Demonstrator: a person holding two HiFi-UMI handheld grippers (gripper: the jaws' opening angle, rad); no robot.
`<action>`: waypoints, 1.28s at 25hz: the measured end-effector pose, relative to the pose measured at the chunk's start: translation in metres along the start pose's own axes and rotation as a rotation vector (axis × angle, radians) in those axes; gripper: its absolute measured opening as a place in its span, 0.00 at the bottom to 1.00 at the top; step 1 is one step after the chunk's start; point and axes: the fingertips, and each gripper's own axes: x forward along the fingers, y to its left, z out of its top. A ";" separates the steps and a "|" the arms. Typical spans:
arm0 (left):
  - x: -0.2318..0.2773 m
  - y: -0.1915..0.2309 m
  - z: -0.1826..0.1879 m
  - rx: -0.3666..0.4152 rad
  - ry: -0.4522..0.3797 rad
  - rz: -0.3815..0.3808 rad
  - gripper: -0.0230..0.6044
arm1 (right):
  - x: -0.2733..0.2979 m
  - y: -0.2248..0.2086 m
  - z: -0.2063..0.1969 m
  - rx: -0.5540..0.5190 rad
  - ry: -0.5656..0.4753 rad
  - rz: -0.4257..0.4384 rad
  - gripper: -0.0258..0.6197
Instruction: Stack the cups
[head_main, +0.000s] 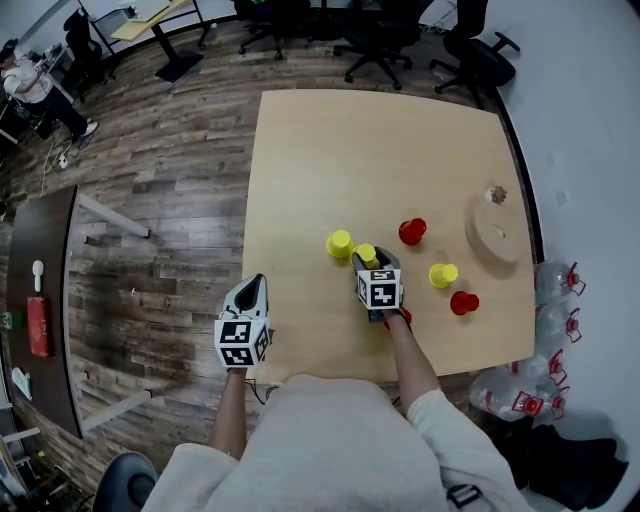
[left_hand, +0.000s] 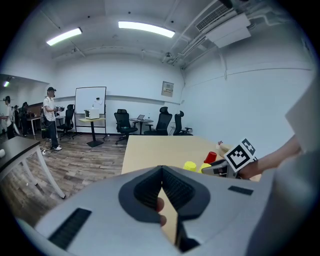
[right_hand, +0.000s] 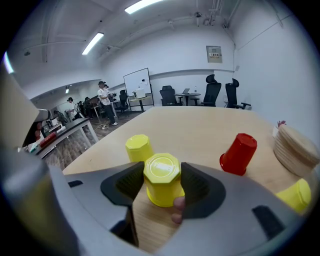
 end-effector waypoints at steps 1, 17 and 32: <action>0.000 0.000 0.000 0.001 0.000 0.000 0.05 | 0.000 0.000 0.000 -0.001 0.000 0.000 0.40; -0.001 -0.009 0.004 0.012 -0.019 -0.034 0.05 | -0.071 0.049 0.057 -0.053 -0.273 0.079 0.53; 0.019 -0.070 0.004 0.070 -0.012 -0.200 0.05 | -0.170 0.008 0.007 -0.045 -0.313 -0.094 0.52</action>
